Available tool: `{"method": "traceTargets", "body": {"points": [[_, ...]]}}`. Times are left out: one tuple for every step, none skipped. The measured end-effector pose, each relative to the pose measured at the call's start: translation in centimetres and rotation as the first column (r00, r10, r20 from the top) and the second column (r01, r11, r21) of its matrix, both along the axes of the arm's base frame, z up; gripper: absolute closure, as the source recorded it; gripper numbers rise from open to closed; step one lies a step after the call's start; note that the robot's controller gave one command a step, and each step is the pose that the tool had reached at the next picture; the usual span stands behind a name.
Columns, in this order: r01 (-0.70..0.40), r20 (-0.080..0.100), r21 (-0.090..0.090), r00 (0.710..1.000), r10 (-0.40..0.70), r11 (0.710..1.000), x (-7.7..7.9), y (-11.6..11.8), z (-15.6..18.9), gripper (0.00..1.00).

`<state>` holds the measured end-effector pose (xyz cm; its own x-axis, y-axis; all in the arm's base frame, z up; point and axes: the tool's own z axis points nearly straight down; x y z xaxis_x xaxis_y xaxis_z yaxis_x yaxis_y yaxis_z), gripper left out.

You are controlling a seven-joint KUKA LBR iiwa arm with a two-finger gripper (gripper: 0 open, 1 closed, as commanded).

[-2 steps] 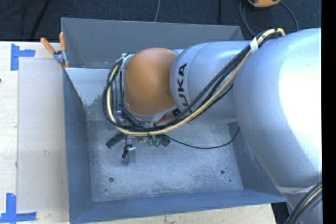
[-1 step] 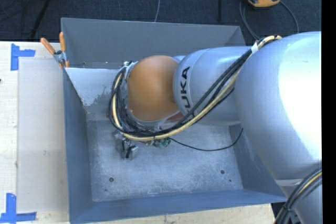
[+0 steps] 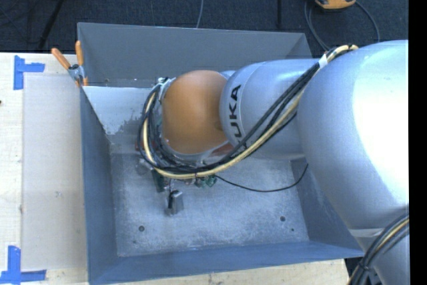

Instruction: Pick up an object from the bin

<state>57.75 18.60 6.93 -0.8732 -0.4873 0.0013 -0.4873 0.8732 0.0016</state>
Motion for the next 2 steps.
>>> {"method": "traceTargets", "body": {"points": [[0.000, 0.000, 0.000, 1.000, 0.000, 1.000, 0.0, 0.0, 0.0, 0.00], [0.053, -0.002, 0.001, 0.999, -0.053, 0.999, 3.3, -4.5, 4.1, 0.00]]}}
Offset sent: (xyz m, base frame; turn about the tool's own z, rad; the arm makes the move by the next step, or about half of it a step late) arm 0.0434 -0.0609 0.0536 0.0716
